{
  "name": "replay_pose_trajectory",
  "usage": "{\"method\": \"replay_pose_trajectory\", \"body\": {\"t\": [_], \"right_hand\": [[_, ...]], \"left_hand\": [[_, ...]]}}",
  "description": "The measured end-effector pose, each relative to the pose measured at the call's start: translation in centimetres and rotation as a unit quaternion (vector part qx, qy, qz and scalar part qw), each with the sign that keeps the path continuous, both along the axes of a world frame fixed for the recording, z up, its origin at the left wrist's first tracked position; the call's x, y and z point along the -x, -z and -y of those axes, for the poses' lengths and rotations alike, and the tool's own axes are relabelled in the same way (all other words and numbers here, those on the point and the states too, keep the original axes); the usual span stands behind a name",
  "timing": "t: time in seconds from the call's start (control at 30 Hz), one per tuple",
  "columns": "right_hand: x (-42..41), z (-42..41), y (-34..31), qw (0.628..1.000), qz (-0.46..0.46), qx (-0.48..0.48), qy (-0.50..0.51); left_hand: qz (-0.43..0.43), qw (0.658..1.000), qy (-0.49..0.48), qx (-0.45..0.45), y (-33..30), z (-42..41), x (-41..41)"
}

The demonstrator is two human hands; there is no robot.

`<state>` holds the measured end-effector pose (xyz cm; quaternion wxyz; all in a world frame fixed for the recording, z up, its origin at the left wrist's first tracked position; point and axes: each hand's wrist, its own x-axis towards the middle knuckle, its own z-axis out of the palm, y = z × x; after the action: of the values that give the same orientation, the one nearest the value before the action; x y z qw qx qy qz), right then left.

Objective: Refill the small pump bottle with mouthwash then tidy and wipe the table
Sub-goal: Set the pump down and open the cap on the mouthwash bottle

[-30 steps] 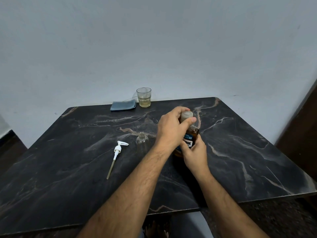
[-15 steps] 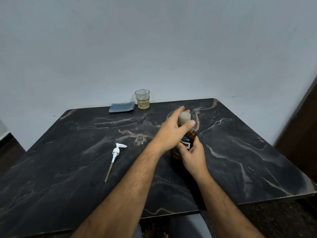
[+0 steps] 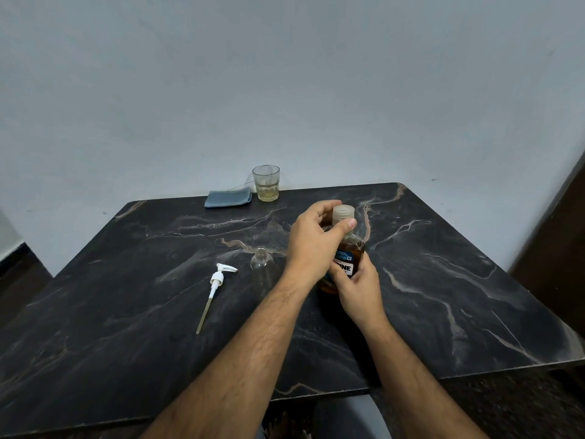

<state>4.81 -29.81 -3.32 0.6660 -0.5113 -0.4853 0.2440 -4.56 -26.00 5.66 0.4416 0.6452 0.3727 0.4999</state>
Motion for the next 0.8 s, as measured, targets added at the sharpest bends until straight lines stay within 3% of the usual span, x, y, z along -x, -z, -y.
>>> {"method": "replay_pose_trajectory", "body": {"t": [0.17, 0.57, 0.8], "right_hand": [[0.0, 0.2, 0.0, 1.000, 0.003, 0.007, -0.001], [0.0, 0.1, -0.1, 0.999, 0.014, 0.028, 0.011], [-0.2, -0.1, 0.0, 0.999, 0.020, 0.028, 0.022]], "left_hand": [[0.019, 0.999, -0.038, -0.029, -0.4, 0.1, -0.4], [0.022, 0.999, -0.016, -0.041, -3.4, -1.3, 0.7], [-0.124, 0.990, -0.054, -0.042, -4.6, -4.4, 3.9]]}}
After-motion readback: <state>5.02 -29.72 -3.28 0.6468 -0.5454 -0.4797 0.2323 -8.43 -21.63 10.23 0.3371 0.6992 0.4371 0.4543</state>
